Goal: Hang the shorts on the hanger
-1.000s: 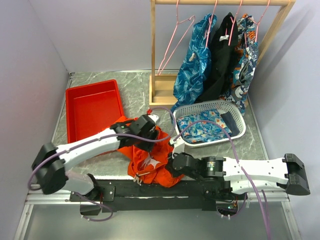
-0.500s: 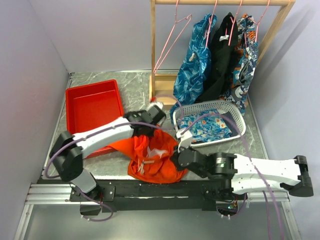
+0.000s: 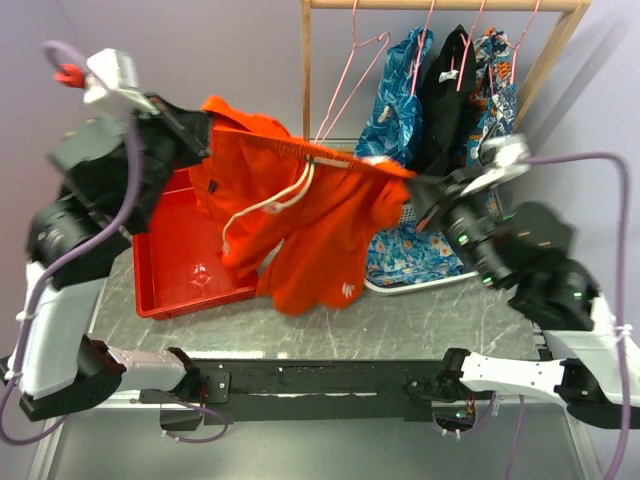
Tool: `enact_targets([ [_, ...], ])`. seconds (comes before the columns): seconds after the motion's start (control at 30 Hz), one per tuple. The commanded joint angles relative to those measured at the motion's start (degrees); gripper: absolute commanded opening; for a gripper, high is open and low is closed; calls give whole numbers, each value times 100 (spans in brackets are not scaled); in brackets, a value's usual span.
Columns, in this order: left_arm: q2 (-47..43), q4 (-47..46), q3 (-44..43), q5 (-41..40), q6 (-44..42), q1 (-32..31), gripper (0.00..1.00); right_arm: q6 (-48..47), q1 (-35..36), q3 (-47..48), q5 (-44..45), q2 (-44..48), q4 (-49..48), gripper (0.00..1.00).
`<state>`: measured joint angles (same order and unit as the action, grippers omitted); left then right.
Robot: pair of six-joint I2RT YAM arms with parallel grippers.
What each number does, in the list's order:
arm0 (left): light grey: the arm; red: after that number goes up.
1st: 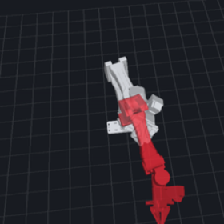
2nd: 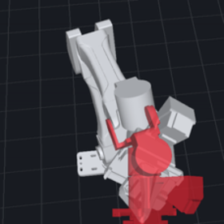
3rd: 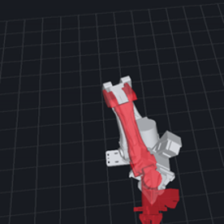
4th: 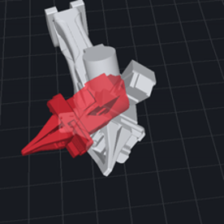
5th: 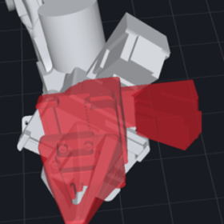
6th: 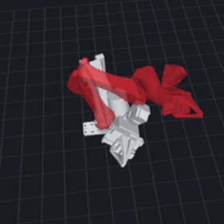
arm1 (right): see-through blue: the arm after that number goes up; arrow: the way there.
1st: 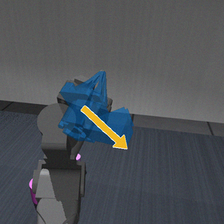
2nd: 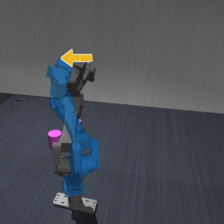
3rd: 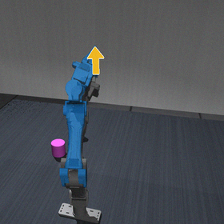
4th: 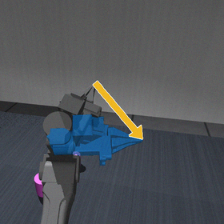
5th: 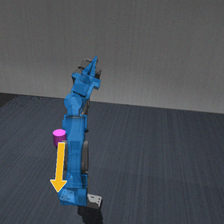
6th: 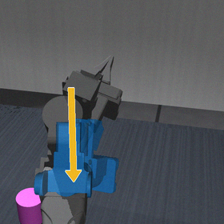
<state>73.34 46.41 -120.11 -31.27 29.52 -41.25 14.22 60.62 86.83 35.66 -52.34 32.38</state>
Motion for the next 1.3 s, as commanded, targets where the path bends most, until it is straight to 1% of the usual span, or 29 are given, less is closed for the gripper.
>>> enact_targets([
  [0.0,207,395,-223,-257,1,39,1,-1052,-585,783,-375,-215,-153,0],
  [0.07,120,377,-66,-275,1,56,1,-1009,-674,757,-673,-277,-57,0],
  [0.13,14,403,425,-310,45,144,1,-816,-692,486,-1006,-216,-39,0],
  [0.17,-195,343,689,-327,89,214,1,-694,-683,75,-1113,-172,-21,0],
  [0.2,-328,264,1344,-180,107,414,1,-431,-692,-181,-1227,-119,-39,0],
  [0.23,-468,167,1698,-39,133,547,1,-298,-692,-453,-1454,12,-65,0],
  [0.27,-766,-34,2059,102,177,679,1,-149,-692,-1056,-1526,100,-109,0],
  [0.3,-890,-140,2750,443,212,915,1,183,-683,-1402,-1614,179,-266,0],
  [0.37,-1110,-377,3369,743,265,1153,1,440,-692,-2340,-1956,408,-451,1],
  [0.4,-1164,-448,3920,980,291,1190,1,703,-683,-2607,-2027,478,-556,4],
  [0.43,-1190,-519,4178,1095,317,1207,1,801,-692,-3036,-2080,487,-610,8],
  [0.5,-1261,-816,4862,1376,361,1243,1,1055,-692,-3277,-2072,383,-610,15],
  [0.53,-1270,-914,5040,1613,396,1234,1,1144,-692,-3269,-2020,321,-558,30],
  [0.57,-1261,-1002,5294,1728,406,1243,1,1258,-683,-3155,-1941,242,-488,38],
  [0.6,-1235,-1098,5384,1825,414,1243,1,1294,-683,-2989,-1827,33,-287,47],
  [0.63,-1182,-1134,5437,1939,406,1243,1,1320,-692,-2552,-1756,-74,-172,61],
  [0.7,-1120,-1204,5507,2019,397,1234,1,1373,-683,-2023,-1476,-424,56,71],
  [0.73,-1077,-1231,5525,2080,406,1243,1,1408,-692,-1533,-1396,-670,75,82],
  [0.8,-998,-1301,5525,2194,397,1243,1,1408,-709,-731,-861,-987,84,93],
  [0.83,-962,-1319,5499,2221,397,1234,1,1356,-831,-415,-720,-1433,110,96],
  [0.87,-936,-1336,5481,2247,397,1234,1,1347,-937,319,-570,-1707,163,96],
  [0.9,-883,-1345,5464,2256,406,1243,1,1347,-1034,744,-499,-2006,242,96],
  [0.93,-848,-1354,5411,2257,397,1243,1,1382,-1243,1174,-368,-2635,425,96],
  [0.97,-804,-1354,5385,2257,406,1243,1,1417,-1341,2023,-123,-2963,531,96],
  [1.0,-786,-1380,5358,2265,406,1243,1,1504,-1455,2475,-112,-3288,637,96],
  [1.03,-769,-1381,5297,2265,406,1243,1,1540,-1552,2923,-173,-3936,873,96],
  [1.07,-725,-1372,5253,2265,397,1243,1,1575,-1736,3772,-217,-4247,971,96],
  [1.17,-646,-1337,5130,2230,344,1243,1,1645,-1939,5066,-130,-5232,1156,96],
  [1.27,-628,-1328,5077,2213,309,1243,1,1716,-2089,5371,108,-5726,946,96],
])
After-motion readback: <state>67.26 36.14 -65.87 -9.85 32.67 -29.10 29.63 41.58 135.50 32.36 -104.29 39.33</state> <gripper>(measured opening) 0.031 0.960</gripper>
